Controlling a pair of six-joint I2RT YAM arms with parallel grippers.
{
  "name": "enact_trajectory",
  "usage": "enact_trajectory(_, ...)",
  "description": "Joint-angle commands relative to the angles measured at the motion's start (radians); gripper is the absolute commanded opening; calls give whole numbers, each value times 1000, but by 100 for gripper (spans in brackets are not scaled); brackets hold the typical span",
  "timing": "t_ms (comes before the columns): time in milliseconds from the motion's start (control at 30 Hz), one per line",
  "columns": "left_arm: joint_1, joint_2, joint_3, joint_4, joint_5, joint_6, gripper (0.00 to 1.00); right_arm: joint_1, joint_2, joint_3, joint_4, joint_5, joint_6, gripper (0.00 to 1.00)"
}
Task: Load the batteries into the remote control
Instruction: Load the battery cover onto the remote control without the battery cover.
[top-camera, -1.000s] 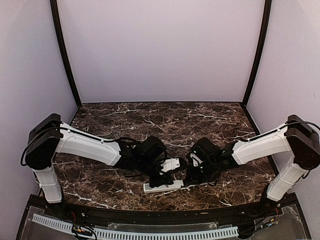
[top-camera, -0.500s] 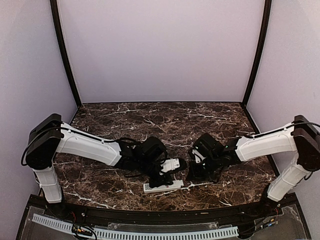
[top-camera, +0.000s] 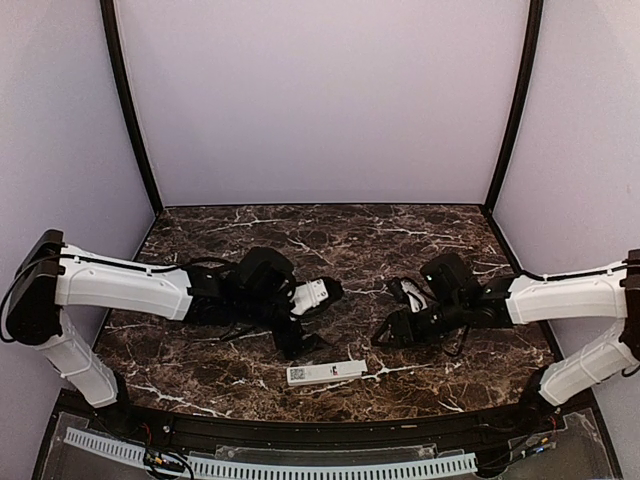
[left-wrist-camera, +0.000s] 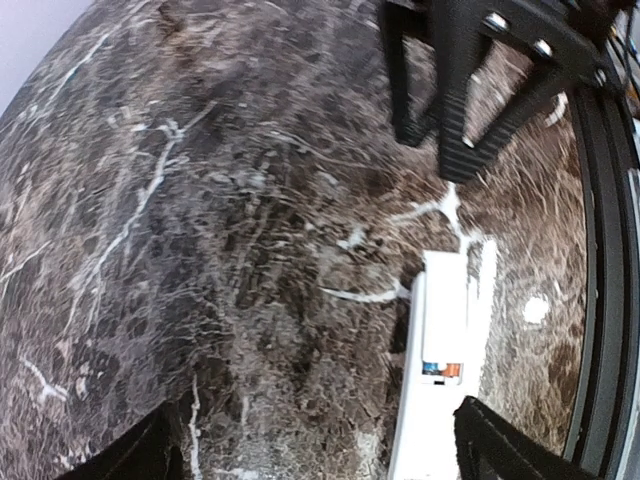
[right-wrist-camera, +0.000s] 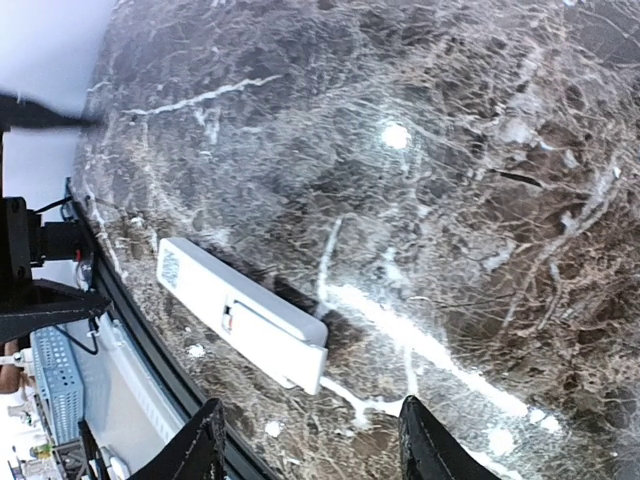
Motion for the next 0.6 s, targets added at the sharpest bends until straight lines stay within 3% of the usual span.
enact_trajectory(0, 54, -99, -60, 144, -114, -61, 98, -21, -32, -27, 85, -80, -86, 58)
enact_trajectory(267, 154, -219, -280, 581, -141, -325, 99, -39, -95, -88, 138, -103, -125, 68)
enact_trajectory(467, 159, -154, -236, 483, -177, -182, 93, -55, -41, -109, 218, -192, -100, 65)
enact_trajectory(567, 161, -145, -261, 546, -172, -169, 93, -55, 18, -110, 248, -225, -84, 63)
